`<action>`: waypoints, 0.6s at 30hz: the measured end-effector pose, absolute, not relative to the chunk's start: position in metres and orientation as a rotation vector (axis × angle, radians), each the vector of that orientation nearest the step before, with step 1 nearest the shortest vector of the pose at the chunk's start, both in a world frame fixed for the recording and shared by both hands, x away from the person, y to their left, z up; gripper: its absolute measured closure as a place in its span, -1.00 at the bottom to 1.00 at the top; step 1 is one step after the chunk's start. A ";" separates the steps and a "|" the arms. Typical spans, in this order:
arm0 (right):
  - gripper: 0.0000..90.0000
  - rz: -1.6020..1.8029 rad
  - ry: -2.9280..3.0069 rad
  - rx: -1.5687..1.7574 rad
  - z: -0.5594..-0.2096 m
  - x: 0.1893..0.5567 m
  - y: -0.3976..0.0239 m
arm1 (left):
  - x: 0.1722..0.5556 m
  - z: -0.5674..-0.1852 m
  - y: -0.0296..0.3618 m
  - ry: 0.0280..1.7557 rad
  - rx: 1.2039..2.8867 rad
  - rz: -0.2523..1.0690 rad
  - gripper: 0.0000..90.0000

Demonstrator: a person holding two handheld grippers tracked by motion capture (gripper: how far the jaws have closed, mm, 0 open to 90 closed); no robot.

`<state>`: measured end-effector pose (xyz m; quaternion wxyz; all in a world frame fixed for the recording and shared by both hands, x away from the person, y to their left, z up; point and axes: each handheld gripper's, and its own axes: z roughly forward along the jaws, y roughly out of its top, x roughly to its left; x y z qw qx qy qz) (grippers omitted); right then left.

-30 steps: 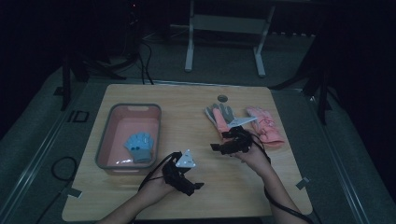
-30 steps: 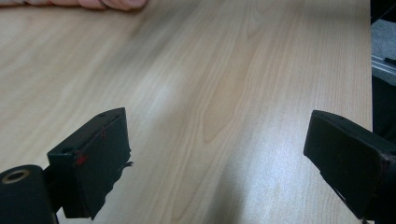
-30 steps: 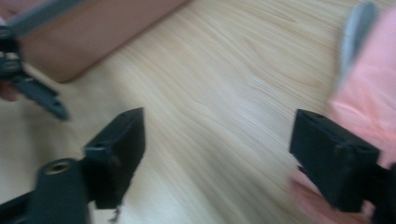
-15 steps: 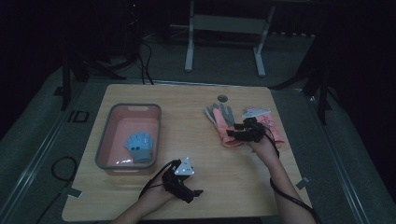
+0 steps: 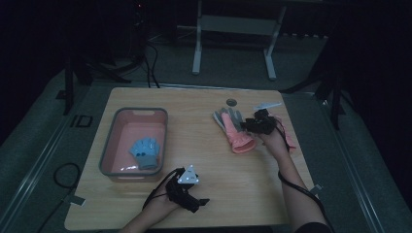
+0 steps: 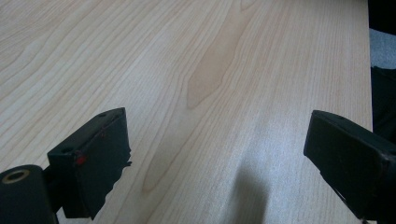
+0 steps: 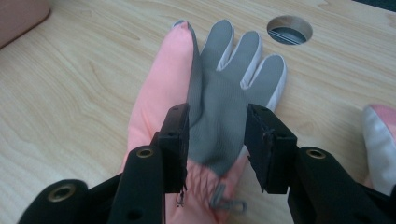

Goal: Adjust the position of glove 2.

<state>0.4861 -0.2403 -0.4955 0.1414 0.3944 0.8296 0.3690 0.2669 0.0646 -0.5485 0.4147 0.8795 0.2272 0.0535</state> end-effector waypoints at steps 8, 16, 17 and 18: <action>0.34 1.011 2.438 1.139 -0.506 0.504 -0.225 | 0.267 -0.550 0.066 0.572 2.196 0.129 -0.84; 0.43 0.946 2.475 1.197 -0.527 0.511 -0.219 | 0.267 -0.552 0.065 0.560 2.212 0.122 -0.84; 0.53 0.939 2.474 1.203 -0.528 0.511 -0.218 | 0.267 -0.552 0.065 0.562 2.210 0.119 -0.84; 0.58 0.934 2.474 1.201 -0.528 0.510 -0.217 | 0.266 -0.552 0.065 0.563 2.211 0.120 -0.84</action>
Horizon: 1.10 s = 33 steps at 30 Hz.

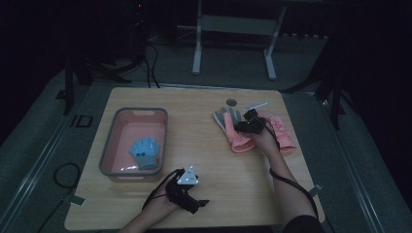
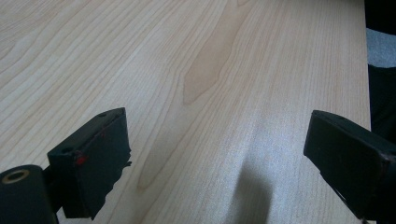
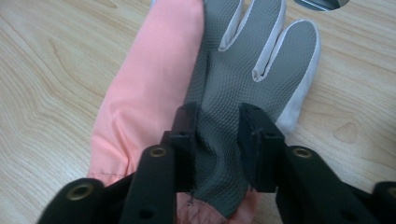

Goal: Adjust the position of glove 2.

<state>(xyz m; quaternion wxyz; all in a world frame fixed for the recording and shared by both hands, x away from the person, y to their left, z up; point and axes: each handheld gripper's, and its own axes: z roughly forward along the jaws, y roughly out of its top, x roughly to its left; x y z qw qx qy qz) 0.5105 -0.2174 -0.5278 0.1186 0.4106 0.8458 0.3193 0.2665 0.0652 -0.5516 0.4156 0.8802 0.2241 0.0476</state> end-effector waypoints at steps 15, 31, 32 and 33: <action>0.97 0.993 2.375 1.322 -0.512 0.494 -0.205 | 0.268 -0.551 0.067 0.570 2.208 0.134 -0.84; 0.97 1.160 2.191 1.429 -0.477 0.407 -0.194 | 0.267 -0.551 0.067 0.551 2.212 0.161 -0.84; 0.97 1.166 2.183 1.429 -0.475 0.402 -0.193 | 0.267 -0.551 0.067 0.554 2.210 0.162 -0.84; 0.97 1.177 2.172 1.443 -0.473 0.396 -0.191 | 0.267 -0.550 0.067 0.554 2.210 0.167 -0.84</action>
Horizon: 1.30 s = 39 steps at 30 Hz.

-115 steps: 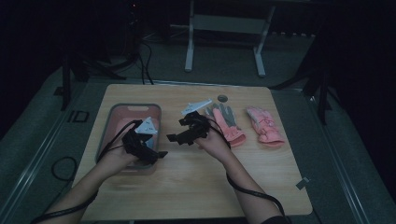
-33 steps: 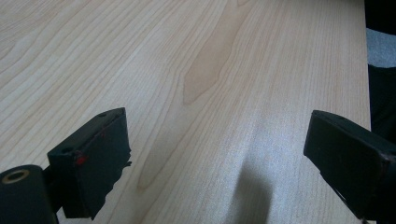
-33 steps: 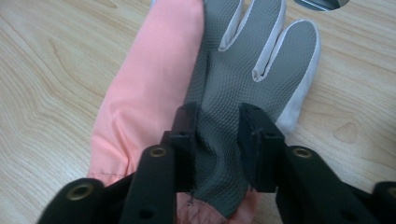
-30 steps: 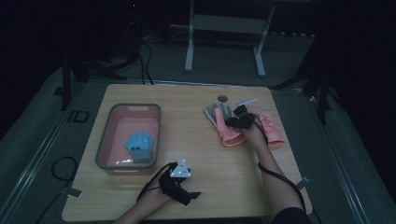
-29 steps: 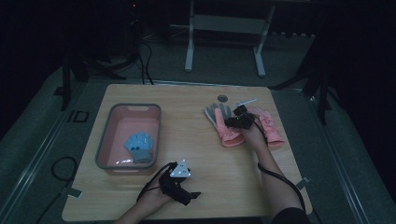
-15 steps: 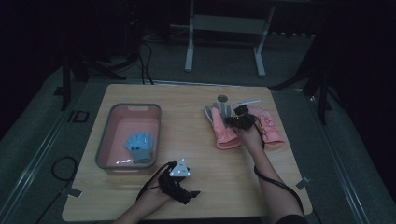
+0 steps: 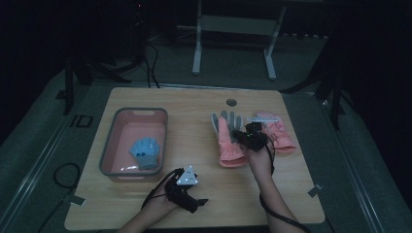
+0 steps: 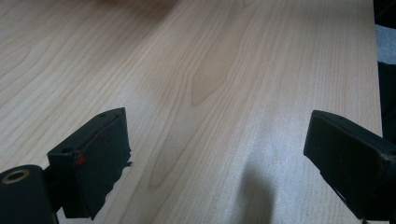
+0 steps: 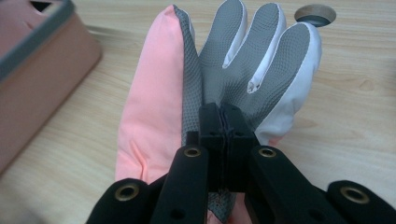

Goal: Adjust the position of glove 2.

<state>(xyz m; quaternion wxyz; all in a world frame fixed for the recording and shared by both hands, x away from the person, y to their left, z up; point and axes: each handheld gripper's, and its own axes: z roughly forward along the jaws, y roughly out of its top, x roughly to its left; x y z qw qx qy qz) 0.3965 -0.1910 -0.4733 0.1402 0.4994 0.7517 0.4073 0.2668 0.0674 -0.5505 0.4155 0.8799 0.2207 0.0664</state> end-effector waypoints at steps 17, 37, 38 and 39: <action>0.96 1.170 2.166 1.542 -0.499 0.354 -0.177 | 0.265 -0.552 0.067 0.538 2.226 0.181 -0.84; 0.83 1.074 2.200 1.556 -0.526 0.360 -0.174 | 0.265 -0.554 0.068 0.539 2.237 0.175 -0.84; 0.75 1.072 2.229 1.537 -0.522 0.360 -0.176 | 0.265 -0.554 0.068 0.540 2.236 0.175 -0.84; 0.75 1.074 2.232 1.527 -0.521 0.360 -0.176 | 0.265 -0.555 0.068 0.540 2.235 0.175 -0.84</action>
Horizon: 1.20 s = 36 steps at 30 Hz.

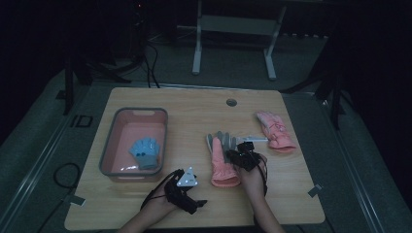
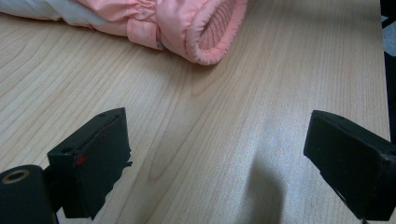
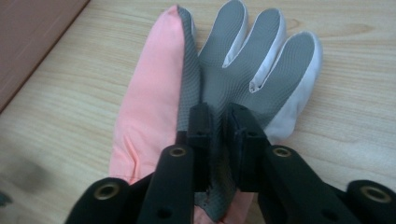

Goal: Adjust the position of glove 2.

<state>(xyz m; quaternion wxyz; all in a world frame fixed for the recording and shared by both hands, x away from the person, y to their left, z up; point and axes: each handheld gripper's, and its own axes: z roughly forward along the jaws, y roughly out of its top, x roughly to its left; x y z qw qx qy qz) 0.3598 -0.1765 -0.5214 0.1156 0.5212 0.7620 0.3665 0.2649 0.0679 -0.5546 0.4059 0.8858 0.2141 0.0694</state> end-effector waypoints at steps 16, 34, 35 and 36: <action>0.57 1.063 2.161 1.317 -0.488 0.378 -0.238 | 0.264 -0.556 0.066 0.542 2.236 0.159 -0.84; 0.49 0.962 2.076 1.373 -0.483 0.435 -0.344 | 0.265 -0.559 0.065 0.552 2.243 0.163 -0.84; 0.44 0.956 2.076 1.380 -0.483 0.440 -0.345 | 0.265 -0.559 0.065 0.552 2.245 0.165 -0.84; 0.38 0.947 2.080 1.386 -0.484 0.444 -0.346 | 0.264 -0.559 0.065 0.553 2.245 0.164 -0.84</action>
